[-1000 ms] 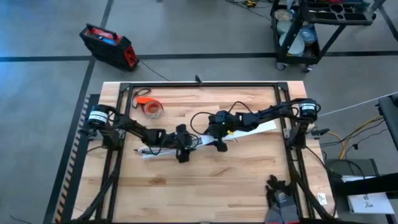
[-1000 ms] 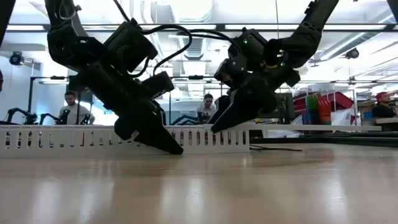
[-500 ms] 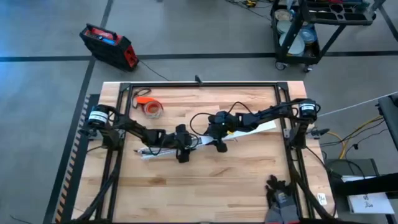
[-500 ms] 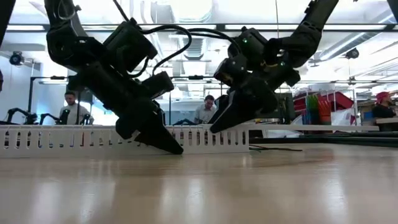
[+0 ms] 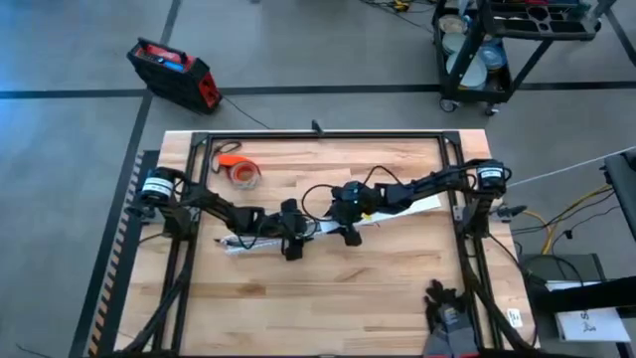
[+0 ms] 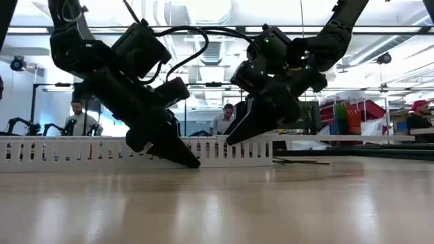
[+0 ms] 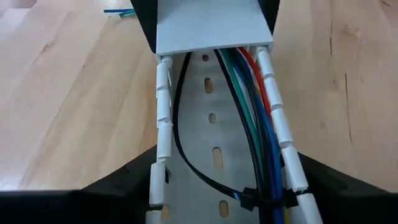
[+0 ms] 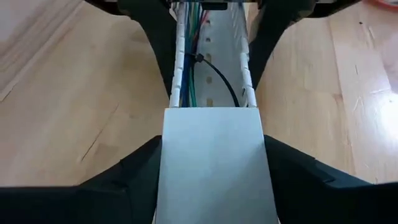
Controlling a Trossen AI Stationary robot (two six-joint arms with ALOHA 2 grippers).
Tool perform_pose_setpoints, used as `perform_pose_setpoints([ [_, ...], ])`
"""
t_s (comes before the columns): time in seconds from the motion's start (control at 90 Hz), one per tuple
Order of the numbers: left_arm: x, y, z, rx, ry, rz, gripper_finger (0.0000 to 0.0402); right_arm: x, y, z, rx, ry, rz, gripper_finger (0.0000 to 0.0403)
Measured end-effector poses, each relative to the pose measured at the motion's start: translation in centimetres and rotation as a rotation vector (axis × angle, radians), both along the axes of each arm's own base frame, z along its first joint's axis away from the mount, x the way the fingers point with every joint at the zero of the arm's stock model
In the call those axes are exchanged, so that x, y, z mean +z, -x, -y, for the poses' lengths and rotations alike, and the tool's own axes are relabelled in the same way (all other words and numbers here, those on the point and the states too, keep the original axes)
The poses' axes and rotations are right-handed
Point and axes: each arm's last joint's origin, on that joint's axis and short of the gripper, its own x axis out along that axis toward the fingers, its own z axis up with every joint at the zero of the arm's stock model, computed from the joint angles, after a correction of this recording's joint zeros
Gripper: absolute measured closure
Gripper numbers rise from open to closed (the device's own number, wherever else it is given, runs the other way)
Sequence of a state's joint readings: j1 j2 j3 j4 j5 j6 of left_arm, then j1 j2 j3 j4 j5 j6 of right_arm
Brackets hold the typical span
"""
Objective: Ziptie cables
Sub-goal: Close the white cable duct
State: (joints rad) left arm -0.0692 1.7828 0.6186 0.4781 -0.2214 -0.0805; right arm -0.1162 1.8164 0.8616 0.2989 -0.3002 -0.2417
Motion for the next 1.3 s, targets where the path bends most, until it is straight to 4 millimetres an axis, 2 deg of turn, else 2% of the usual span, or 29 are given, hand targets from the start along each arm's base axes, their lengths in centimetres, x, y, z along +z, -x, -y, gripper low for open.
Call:
perform_pose_setpoints([
  [0.156,-0.01,0.01,0.00,-0.008,-0.009,-0.007,0.0164,0.01,-0.02,-0.12,0.036,-0.009,0.009,0.0183],
  [0.422,0.12,-0.12,0.01,-0.008,-0.007,0.008,0.0158,0.08,-0.15,-0.13,-0.055,-0.061,0.000,0.0186],
  [0.622,0.20,-0.22,0.00,-0.003,-0.012,0.012,0.0157,0.07,-0.16,-0.26,-0.051,-0.043,0.001,0.0174],
  [0.789,0.22,-0.22,-0.05,0.021,-0.012,0.015,0.0157,0.05,-0.18,-0.18,-0.123,-0.048,-0.011,0.0185],
  [1.044,0.26,-0.26,-0.06,0.017,-0.020,0.020,0.0168,0.03,-0.16,-0.29,-0.114,-0.052,-0.018,0.0173],
  [1.2,0.31,-0.34,-0.59,0.022,-0.029,0.023,0.0164,0.02,-0.13,-0.46,-0.047,-0.030,-0.009,0.0184],
  [1.3,0.37,-0.39,-0.94,0.019,-0.045,0.026,0.0159,0.04,-0.15,-0.35,-0.087,-0.008,-0.011,0.0184],
])
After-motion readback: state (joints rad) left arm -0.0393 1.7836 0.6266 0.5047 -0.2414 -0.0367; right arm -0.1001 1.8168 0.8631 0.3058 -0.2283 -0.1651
